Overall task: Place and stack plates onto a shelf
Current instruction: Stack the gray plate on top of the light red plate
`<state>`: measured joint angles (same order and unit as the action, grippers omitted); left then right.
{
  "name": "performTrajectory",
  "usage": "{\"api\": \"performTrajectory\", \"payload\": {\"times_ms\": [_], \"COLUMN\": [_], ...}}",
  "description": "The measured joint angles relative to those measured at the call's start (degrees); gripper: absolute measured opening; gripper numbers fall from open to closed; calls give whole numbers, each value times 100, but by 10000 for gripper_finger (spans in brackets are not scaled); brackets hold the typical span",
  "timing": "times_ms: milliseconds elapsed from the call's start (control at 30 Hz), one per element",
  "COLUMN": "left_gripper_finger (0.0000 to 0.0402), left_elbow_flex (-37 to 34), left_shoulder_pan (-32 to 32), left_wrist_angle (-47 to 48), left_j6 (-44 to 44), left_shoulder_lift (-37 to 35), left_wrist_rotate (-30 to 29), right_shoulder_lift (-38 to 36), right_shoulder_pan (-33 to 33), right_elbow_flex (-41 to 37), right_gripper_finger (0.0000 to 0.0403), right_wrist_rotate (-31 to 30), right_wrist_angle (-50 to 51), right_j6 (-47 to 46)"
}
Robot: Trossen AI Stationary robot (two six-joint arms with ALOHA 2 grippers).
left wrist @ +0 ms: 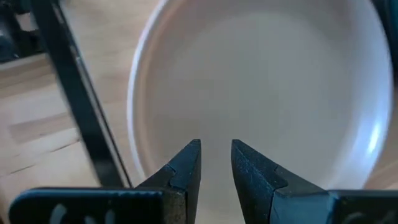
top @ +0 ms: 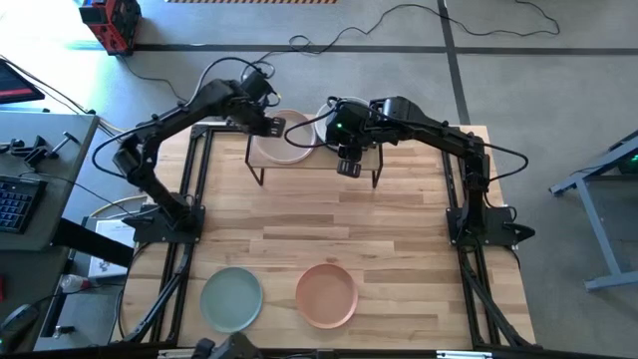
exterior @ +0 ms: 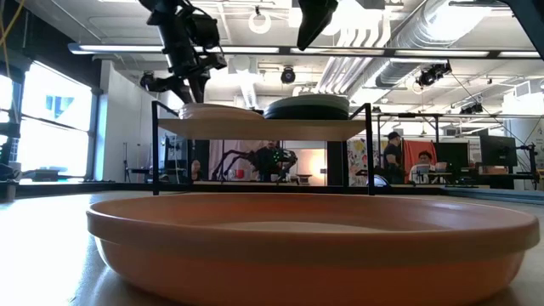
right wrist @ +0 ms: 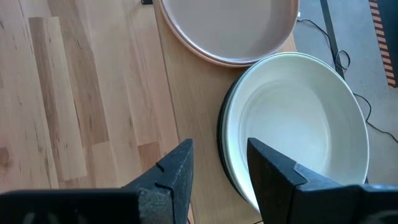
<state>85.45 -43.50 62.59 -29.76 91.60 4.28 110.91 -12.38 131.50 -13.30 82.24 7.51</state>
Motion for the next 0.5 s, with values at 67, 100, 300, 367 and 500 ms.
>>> {"api": "performTrajectory", "payload": {"times_ms": [67, 100, 300, 367, 500], "left_gripper_finger": [76, 76, 76, 76, 76], "left_elbow_flex": [0, 0, -2, -2, 0], "left_shoulder_pan": [68, 91, 121, 121, 128], "left_wrist_angle": [-5, -12, -30, -50, -88], "left_j6": [5, 1, -17, -17, -14], "left_shoulder_lift": [90, 132, 316, 372, 419], "left_wrist_rotate": [-31, -33, -40, -38, -35], "right_shoulder_lift": [0, 0, 0, 0, 0], "right_shoulder_pan": [0, 0, 0, 2, 2], "right_elbow_flex": [0, 0, 0, 0, 0], "right_gripper_finger": [129, 129, 129, 129, 129], "right_wrist_rotate": [0, 0, 0, 0, 1], "right_wrist_angle": [2, 4, 37, 37, 47], "right_j6": [0, 0, 0, 0, 0]}}
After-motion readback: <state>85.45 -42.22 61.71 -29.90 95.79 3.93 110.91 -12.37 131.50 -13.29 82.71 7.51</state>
